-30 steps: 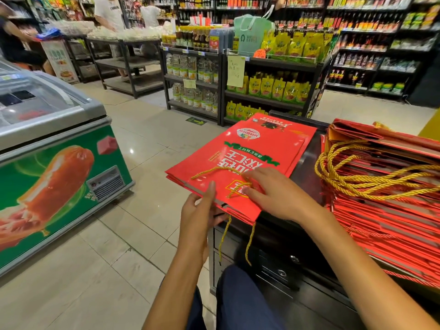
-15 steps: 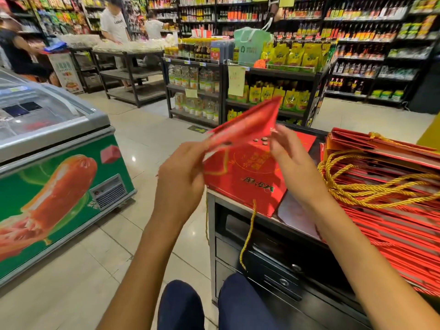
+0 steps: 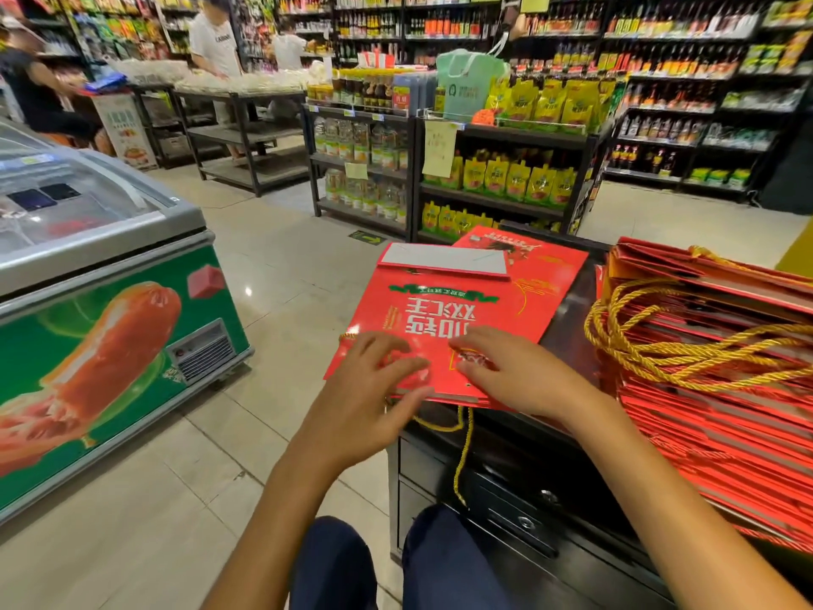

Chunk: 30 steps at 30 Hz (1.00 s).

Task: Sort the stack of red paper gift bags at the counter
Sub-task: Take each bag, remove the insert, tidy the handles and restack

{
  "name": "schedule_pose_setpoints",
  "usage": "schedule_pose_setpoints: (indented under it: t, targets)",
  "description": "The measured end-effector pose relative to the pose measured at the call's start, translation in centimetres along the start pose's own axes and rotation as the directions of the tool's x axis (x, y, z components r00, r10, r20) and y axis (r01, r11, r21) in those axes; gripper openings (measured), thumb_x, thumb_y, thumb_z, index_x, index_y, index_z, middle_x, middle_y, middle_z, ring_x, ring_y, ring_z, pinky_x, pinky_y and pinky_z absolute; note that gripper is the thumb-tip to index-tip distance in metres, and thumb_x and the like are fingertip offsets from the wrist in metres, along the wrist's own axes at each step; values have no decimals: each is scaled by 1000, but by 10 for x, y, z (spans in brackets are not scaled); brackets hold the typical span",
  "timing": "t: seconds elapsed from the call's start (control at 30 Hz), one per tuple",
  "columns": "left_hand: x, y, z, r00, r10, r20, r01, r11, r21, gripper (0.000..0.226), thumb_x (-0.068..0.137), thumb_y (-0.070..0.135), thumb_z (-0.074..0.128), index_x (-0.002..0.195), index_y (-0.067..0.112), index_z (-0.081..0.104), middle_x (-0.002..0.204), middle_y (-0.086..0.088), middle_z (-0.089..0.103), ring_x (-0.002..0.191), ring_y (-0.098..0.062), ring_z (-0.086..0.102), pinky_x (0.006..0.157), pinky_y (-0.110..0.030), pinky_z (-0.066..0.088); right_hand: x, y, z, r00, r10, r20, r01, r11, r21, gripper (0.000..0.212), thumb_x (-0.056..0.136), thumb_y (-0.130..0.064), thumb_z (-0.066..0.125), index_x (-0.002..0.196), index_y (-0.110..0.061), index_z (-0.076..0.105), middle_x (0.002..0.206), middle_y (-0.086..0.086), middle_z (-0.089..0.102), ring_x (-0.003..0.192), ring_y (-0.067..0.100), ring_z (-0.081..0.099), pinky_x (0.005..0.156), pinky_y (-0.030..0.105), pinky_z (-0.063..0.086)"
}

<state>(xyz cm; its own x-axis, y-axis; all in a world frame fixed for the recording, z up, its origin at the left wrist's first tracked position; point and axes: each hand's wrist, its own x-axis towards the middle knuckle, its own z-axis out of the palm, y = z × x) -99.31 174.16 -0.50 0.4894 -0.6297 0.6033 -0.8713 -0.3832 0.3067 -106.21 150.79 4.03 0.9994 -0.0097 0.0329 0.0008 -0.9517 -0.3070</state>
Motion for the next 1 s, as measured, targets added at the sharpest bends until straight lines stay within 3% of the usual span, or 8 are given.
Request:
schedule_pose_setpoints:
  t: [0.1,0.17,0.27,0.4,0.53,0.63,0.83,1.0]
  targets:
    - [11,-2,-11,942,-289,-170,308,947,95,41,103,48,51,119,17,71,107,0,58,104,-14,49,79,-34,50,-3,0,1,999,-5,-33,5,1000,-3,48,105,-43,50,148,-22,51,150,-1,51,140,18,45,115,32,34]
    - [25,-4,-14,871,-477,-117,492,846,206,55,101,63,42,125,19,66,105,-3,65,99,-20,57,76,-35,47,-2,1,1,1000,-5,-24,4,1000,-8,49,105,-44,49,149,-23,51,151,-1,51,140,17,44,115,32,34]
    - [44,-7,-9,832,-553,46,513,798,317,58,98,68,43,120,19,64,104,-7,68,94,-27,64,79,-39,53,-1,2,2,1000,5,-9,-5,1000,-11,50,104,-46,49,149,-25,50,153,-2,48,141,16,42,117,33,34]
    - [61,3,-4,845,-519,125,477,839,261,22,95,33,64,109,18,71,110,-7,70,98,-28,65,79,-33,52,-3,4,2,1000,8,-4,-8,1000,12,50,104,-48,49,149,-28,50,155,-3,46,143,15,41,118,36,34]
    - [68,22,-8,895,-314,316,394,889,-233,31,92,1,67,113,24,72,99,1,72,93,-16,68,69,-24,52,-3,8,1,999,30,-45,-25,994,109,59,99,-48,59,153,-33,40,150,-3,54,136,18,52,110,38,43]
    - [62,34,-23,902,-159,401,378,740,-556,42,87,-13,66,102,25,70,101,-11,70,92,-9,70,78,-19,57,-3,12,-3,992,81,-100,-60,978,200,82,91,-49,69,156,-45,19,144,2,59,130,24,57,106,45,47]
    - [53,29,-34,906,-32,421,363,568,-739,26,74,11,69,100,10,69,105,-8,70,107,-26,69,97,-38,56,3,-2,-4,993,-48,-106,58,994,94,65,82,-56,55,144,-57,35,126,-9,52,123,18,52,98,50,46]
    - [56,35,-34,898,-20,440,376,554,-743,17,89,8,56,92,14,71,96,-8,69,94,-20,67,83,-23,54,12,-15,-1,983,-170,-66,179,970,167,41,91,-30,64,126,-50,56,122,-20,50,114,11,53,97,50,46]
